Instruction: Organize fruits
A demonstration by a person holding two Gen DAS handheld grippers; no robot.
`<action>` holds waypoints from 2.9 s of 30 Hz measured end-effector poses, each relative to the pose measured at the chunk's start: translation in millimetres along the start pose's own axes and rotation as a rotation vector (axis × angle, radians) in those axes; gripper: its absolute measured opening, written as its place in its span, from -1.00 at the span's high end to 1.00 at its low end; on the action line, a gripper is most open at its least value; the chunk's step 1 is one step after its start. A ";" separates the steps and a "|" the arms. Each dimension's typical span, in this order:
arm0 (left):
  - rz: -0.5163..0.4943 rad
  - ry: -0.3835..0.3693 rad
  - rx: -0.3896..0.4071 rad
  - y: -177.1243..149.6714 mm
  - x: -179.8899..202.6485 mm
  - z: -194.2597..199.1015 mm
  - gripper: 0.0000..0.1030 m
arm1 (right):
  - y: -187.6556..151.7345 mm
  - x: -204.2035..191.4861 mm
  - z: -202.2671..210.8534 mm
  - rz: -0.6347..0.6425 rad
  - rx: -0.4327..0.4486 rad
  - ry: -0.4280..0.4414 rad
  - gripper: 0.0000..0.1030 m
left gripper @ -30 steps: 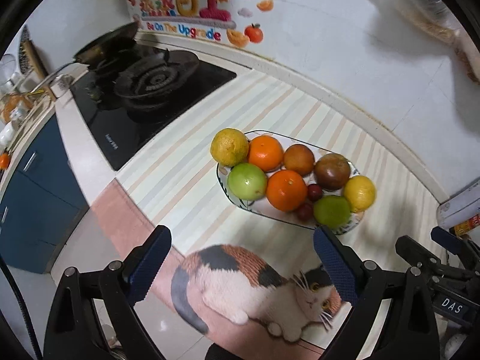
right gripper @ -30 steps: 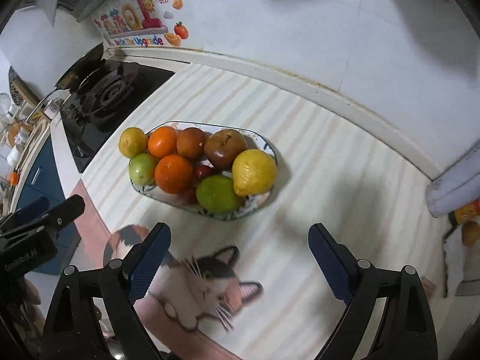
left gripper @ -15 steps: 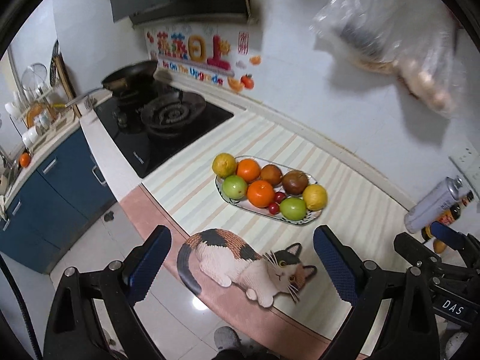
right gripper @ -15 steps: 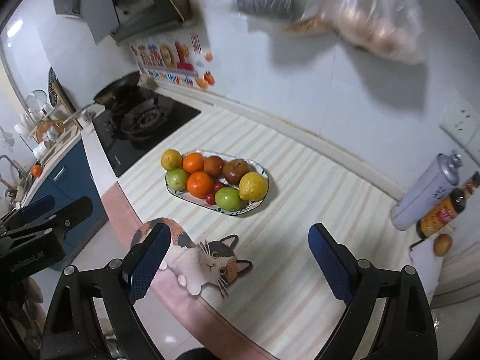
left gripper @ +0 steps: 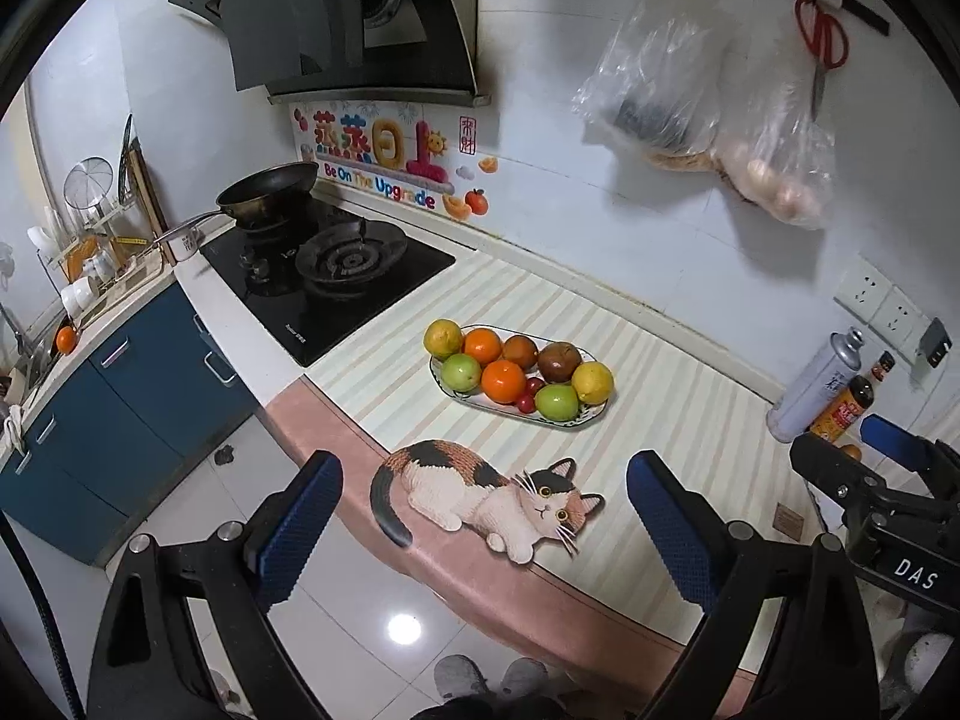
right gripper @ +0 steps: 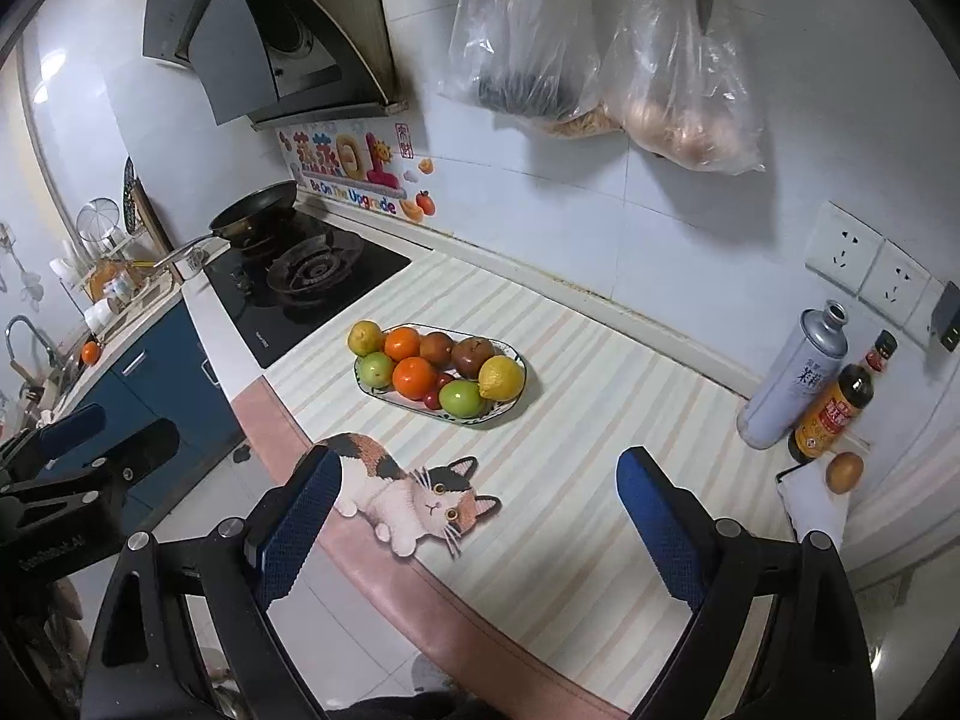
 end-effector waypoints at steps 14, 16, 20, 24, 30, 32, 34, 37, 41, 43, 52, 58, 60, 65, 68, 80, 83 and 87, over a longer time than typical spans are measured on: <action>-0.014 -0.022 0.017 -6.3 6.7 11.6 -0.89 | -7.3 -0.3 12.0 -0.002 -0.004 0.009 -0.85; -0.014 -0.019 0.012 -2.2 7.7 7.5 -0.89 | -0.5 1.9 7.2 -0.008 -0.006 0.004 -0.85; -0.015 -0.004 -0.005 11.5 10.0 -7.3 -0.89 | 19.6 5.7 -7.7 -0.010 -0.003 -0.010 -0.85; -0.005 0.009 -0.026 28.8 9.9 -29.8 -0.89 | 45.3 9.5 -30.0 -0.013 -0.009 -0.024 -0.85; 0.005 0.038 -0.054 55.1 6.7 -64.5 -0.89 | 71.2 15.8 -73.5 -0.020 -0.052 -0.040 -0.85; 0.005 0.058 -0.059 62.4 5.6 -75.6 -0.89 | 77.2 17.0 -90.8 -0.020 -0.080 -0.037 -0.85; 0.008 0.059 -0.070 69.3 3.6 -86.3 -0.89 | 80.4 17.8 -104.8 -0.021 -0.096 -0.040 -0.85; 0.007 0.072 -0.082 76.2 1.8 -100.2 -0.89 | 85.2 19.8 -121.1 -0.026 -0.120 -0.042 -0.85; 0.017 0.064 -0.111 81.6 -0.4 -113.8 -0.89 | 87.6 21.8 -136.1 -0.032 -0.145 -0.037 -0.85; 0.020 0.060 -0.121 82.0 -0.3 -117.5 -0.89 | 88.2 21.8 -138.8 -0.034 -0.150 -0.031 -0.85; 0.012 0.059 -0.117 83.0 0.9 -119.3 -0.89 | 87.9 17.0 -135.4 -0.021 -0.140 -0.031 -0.95; 0.011 0.063 -0.098 82.8 -3.5 -116.7 -0.99 | 85.4 14.8 -136.5 -0.016 -0.144 -0.042 -0.95; 0.011 0.068 -0.095 82.2 -4.0 -114.9 -0.99 | 84.7 15.0 -137.6 -0.018 -0.147 -0.036 -0.95; 0.014 0.072 -0.095 81.7 -2.9 -114.4 -0.99 | 83.5 14.4 -136.4 -0.018 -0.138 -0.037 -0.95; 0.009 0.070 -0.096 80.5 -2.9 -113.2 -0.99 | 83.5 13.7 -135.2 -0.016 -0.134 -0.036 -0.95; 0.006 0.067 -0.093 78.9 -2.3 -111.8 -0.99 | 83.8 14.9 -130.9 -0.026 -0.120 -0.032 -0.95; 0.008 0.066 -0.094 78.8 -1.8 -111.8 -0.99 | 83.5 14.9 -130.2 -0.029 -0.120 -0.028 -0.95; -0.003 0.063 -0.090 77.8 -1.7 -109.3 -0.99 | 82.4 16.8 -127.8 -0.030 -0.119 -0.027 -0.95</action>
Point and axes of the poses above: each gripper's, at about its wrist camera, not at the fingertips, and z roughly against the way its jaws point, x to its right, y to its top, the point moved 2 cm from there along -z, roughly the way its jaws point, and after that the axes turned 11 degrees about -x, right-handed, at the moved point
